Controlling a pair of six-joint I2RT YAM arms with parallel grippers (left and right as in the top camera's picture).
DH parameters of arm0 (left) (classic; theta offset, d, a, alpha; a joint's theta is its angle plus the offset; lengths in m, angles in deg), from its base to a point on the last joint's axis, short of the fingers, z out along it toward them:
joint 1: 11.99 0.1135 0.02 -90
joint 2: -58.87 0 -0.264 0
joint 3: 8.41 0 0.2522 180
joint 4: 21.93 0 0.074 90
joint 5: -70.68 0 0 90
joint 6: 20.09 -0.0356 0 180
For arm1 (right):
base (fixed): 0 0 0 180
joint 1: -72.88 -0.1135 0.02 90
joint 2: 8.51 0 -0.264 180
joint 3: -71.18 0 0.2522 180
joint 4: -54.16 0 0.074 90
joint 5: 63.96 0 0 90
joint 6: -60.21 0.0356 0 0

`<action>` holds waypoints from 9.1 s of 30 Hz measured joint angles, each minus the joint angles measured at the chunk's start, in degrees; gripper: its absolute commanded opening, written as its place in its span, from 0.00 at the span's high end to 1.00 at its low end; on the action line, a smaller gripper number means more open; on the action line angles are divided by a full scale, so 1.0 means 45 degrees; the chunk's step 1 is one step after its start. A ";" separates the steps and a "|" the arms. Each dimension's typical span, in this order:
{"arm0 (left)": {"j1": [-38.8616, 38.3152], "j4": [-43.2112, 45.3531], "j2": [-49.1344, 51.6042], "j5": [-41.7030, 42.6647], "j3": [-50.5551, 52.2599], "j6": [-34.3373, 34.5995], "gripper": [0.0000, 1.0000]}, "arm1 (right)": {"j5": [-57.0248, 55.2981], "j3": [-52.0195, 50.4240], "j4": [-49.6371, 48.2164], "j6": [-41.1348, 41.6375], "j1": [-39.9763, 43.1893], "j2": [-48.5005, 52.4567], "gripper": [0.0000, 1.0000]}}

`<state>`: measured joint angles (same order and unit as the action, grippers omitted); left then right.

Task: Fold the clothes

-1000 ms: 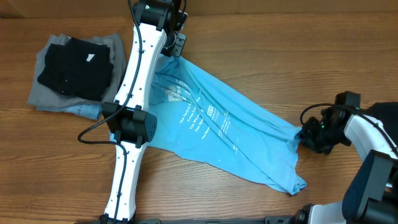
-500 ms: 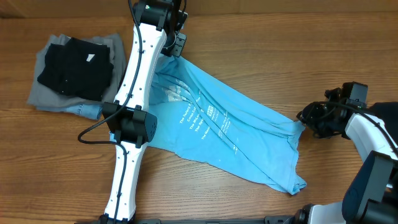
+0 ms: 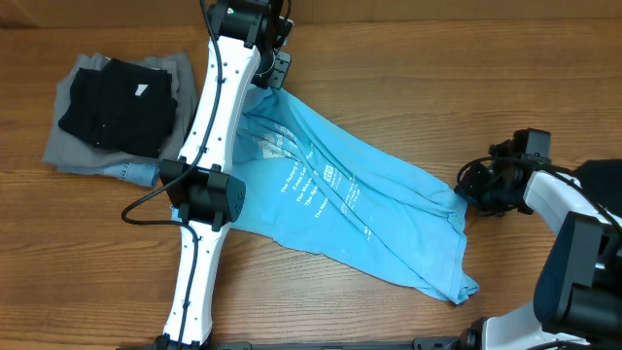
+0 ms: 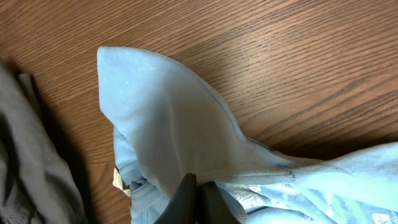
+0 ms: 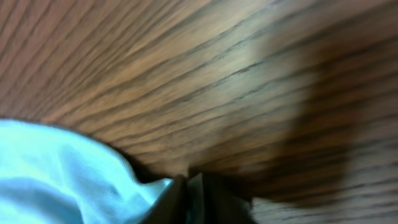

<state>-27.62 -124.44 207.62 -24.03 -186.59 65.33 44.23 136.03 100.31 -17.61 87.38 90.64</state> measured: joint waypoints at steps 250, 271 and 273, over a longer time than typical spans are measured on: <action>0.4833 0.4017 -0.8272 0.7077 1.4999 0.0923 0.96 | -0.0612 -0.3565 0.5663 0.5416 0.1583 -0.3211 0.62; 0.5260 -0.1219 -0.8466 0.4677 1.4863 0.0005 0.48 | -0.0364 -0.3614 0.5537 0.5561 0.2273 -0.3191 0.42; 0.5134 -0.0719 -0.8471 0.4600 1.4863 -0.0058 0.54 | -0.0267 -0.3604 0.5479 0.5542 0.2278 -0.3191 0.40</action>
<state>-4.52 -127.67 169.50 -3.33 -119.70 65.07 43.03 119.81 124.96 7.33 97.64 76.28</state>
